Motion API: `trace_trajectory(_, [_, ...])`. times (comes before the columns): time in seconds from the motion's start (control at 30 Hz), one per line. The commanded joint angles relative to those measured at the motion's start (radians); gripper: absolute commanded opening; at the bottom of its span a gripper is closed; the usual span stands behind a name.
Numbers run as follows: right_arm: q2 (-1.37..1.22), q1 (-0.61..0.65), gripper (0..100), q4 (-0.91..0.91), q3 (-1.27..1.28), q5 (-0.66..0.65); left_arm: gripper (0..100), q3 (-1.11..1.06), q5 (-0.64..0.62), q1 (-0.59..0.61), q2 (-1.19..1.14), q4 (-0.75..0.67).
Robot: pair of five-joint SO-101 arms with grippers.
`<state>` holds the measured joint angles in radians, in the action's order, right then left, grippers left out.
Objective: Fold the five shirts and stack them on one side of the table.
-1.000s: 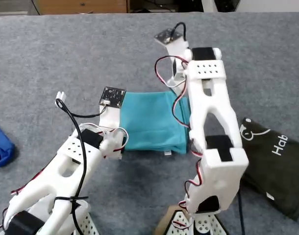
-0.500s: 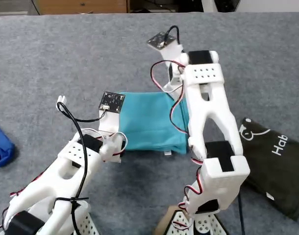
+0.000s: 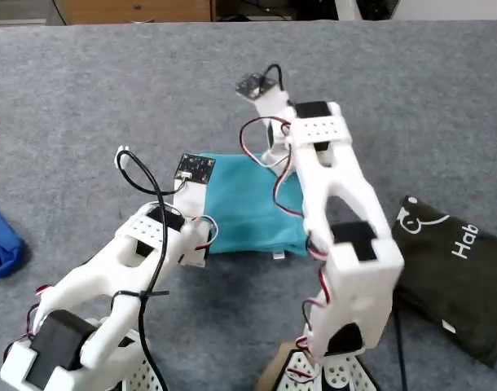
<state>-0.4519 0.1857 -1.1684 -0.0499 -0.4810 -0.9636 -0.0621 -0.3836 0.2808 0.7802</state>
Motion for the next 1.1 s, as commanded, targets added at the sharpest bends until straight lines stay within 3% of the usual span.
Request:
trace_trajectory(0.0, [-0.101, -0.085, 0.4, 0.014, -0.122, -0.008, 2, 0.04, 0.006, 0.002, -0.002, 0.006])
trace_trajectory(0.2, [-0.213, -0.177, 0.4, -0.037, -0.271, -0.055, 2, 0.04, 0.006, -0.002, -0.002, 0.006])
trace_trajectory(0.57, [-0.041, -0.022, 0.4, -0.308, -0.415, -0.057, 2, 0.08, 0.006, 0.008, -0.001, 0.037])
trace_trajectory(0.87, [0.223, -0.058, 0.5, -0.545, -0.406, -0.032, 2, 0.466, 0.032, 0.201, 0.07, 0.287])
trace_trajectory(1.07, [0.461, -0.09, 0.6, -0.489, -0.134, 0.126, 18, 0.667, -0.02, 0.172, -0.097, 0.31])
